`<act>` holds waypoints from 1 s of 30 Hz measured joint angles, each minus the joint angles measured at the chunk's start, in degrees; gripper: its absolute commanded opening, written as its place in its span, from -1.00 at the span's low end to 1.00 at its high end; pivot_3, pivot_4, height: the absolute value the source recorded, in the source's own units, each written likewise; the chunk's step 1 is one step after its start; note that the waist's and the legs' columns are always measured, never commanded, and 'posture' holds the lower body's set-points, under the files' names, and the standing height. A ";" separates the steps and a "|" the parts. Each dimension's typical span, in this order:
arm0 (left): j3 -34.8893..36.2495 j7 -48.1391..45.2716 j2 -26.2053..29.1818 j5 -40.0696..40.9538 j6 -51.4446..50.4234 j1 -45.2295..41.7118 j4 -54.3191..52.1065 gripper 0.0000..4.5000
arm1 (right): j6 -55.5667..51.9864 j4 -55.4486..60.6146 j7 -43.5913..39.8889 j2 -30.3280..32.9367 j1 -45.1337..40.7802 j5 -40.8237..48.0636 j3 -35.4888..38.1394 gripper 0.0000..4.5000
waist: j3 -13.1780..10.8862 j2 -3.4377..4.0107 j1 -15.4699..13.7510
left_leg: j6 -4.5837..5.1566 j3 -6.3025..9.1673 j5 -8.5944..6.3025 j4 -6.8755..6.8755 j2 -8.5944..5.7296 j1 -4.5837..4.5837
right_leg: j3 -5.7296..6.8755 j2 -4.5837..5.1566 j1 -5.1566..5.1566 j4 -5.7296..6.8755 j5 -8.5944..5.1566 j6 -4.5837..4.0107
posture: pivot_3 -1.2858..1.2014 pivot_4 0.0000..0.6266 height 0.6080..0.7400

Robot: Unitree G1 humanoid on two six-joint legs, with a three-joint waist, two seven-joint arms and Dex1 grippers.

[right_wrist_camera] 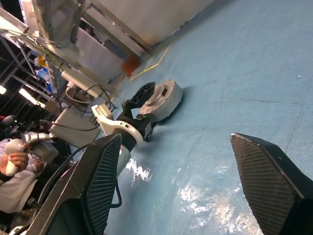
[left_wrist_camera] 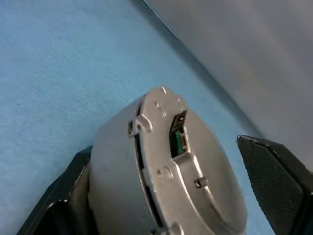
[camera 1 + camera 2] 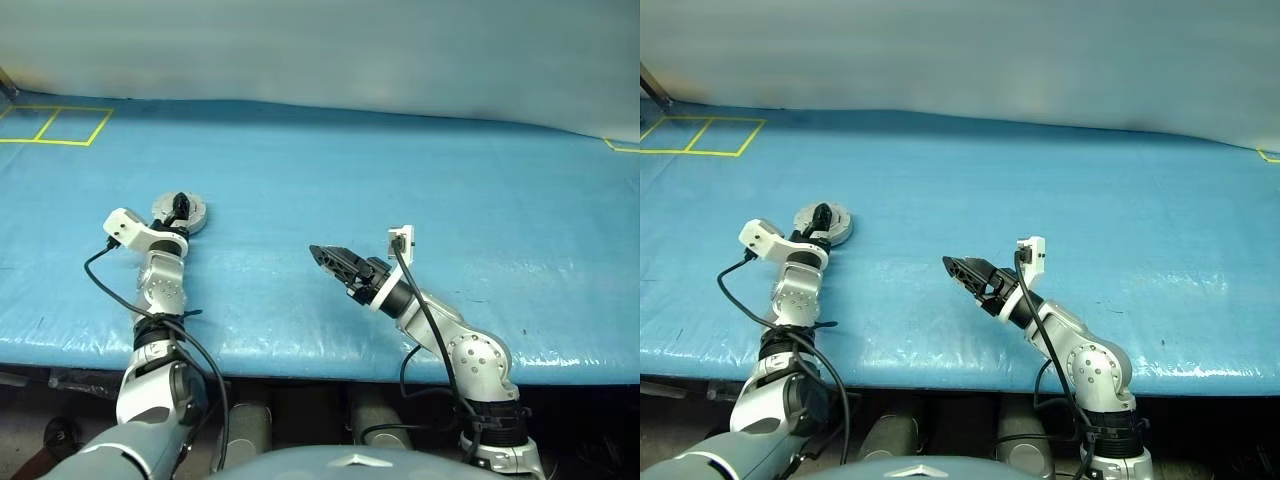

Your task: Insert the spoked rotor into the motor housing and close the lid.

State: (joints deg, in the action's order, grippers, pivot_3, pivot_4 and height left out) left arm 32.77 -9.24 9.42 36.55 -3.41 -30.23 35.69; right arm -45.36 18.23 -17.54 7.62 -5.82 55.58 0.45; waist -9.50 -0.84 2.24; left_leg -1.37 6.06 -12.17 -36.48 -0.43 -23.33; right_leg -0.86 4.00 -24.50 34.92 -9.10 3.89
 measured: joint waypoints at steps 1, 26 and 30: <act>0.02 0.21 0.01 -0.06 0.05 1.05 -1.32 0.99 | -0.02 -0.10 -0.01 -0.01 -0.14 -0.15 -0.02 0.67 | 0.00 0.00 -0.02 | 0.00 0.00 0.00 0.00 0.00 0.00 | -0.01 0.00 0.00 0.00 0.00 0.00 | 0.03 -0.52 1.00; -42.14 -39.58 20.03 -20.65 -2.44 20.09 -35.84 1.00 | 20.16 -4.67 -13.33 12.26 -0.46 -26.95 -3.73 0.84 | -0.01 0.12 0.34 | -0.01 -0.30 -0.01 0.10 0.11 0.17 | -0.17 -0.01 -0.04 0.02 -0.06 -0.10 | 0.03 -0.52 1.00; -45.01 -42.86 21.20 -23.34 -2.01 20.02 -35.74 1.00 | 22.30 -6.03 -18.78 17.67 0.04 -31.54 -7.04 0.99 | -0.01 0.13 -0.09 | -0.01 -0.32 0.00 0.18 0.09 0.18 | -0.17 0.01 -0.04 0.00 -0.07 -0.11 | 0.03 -0.52 1.00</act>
State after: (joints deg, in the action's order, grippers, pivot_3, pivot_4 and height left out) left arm -12.23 -52.09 30.62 13.21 -5.43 -10.22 -0.04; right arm -23.06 12.19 -36.33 25.29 -5.78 24.04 -6.58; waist -9.51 -0.71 2.15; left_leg -1.38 5.74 -12.17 -36.30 -0.33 -23.15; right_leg -1.03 4.01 -24.54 34.91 -9.17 3.78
